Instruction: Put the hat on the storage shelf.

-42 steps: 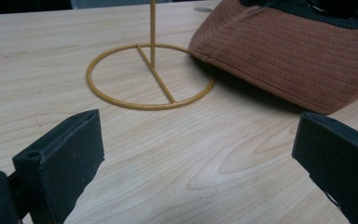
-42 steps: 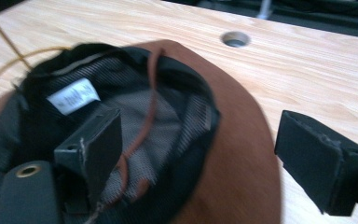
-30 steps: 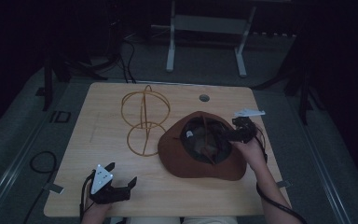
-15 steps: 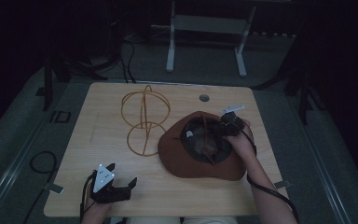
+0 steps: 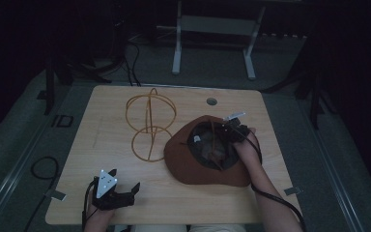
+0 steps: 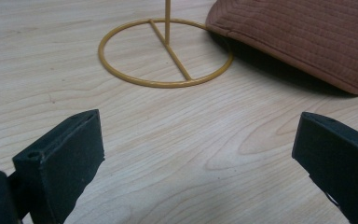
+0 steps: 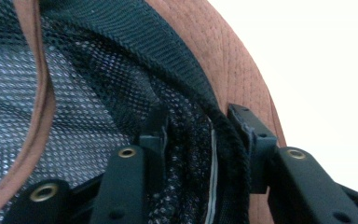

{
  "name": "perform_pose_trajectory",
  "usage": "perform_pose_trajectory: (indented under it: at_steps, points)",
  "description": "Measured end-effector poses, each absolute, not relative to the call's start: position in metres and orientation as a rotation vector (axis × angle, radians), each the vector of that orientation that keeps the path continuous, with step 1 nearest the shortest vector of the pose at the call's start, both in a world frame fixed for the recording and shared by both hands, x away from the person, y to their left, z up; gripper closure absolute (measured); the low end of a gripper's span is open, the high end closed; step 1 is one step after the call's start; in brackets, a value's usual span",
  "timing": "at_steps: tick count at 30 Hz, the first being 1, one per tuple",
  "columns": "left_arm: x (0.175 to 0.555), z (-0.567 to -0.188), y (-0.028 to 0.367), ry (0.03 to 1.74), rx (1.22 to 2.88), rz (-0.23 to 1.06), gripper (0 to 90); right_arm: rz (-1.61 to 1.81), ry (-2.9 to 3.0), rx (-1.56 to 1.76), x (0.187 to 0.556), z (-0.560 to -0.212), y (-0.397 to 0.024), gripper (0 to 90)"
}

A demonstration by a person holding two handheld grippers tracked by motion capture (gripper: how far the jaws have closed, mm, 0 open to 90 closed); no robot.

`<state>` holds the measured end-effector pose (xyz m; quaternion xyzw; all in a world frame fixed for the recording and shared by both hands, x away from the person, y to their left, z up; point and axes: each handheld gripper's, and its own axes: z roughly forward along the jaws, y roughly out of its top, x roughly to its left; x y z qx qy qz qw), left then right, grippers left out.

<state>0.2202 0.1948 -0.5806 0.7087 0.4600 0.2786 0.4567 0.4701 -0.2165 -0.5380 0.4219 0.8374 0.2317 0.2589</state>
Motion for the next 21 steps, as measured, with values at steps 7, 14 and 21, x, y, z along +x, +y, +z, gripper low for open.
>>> perform_pose_trajectory:
  at_steps: [7, 14, 21]
  points:
    - [0.222, -0.582, 0.194, 1.126, 1.767, 0.716, 2.6, 0.611, 2.204, 1.19, 0.469, -0.538, -0.219, 82.9]
    - [0.226, -0.582, 0.187, 1.166, 1.871, 0.608, 2.6, 0.866, 2.082, 1.279, 0.455, -0.508, -0.238, 84.2]
    - [0.232, -0.574, 0.172, 1.14, 1.894, 0.544, 4.9, 1.008, 1.996, 1.328, 0.436, -0.477, -0.256, 84.1]
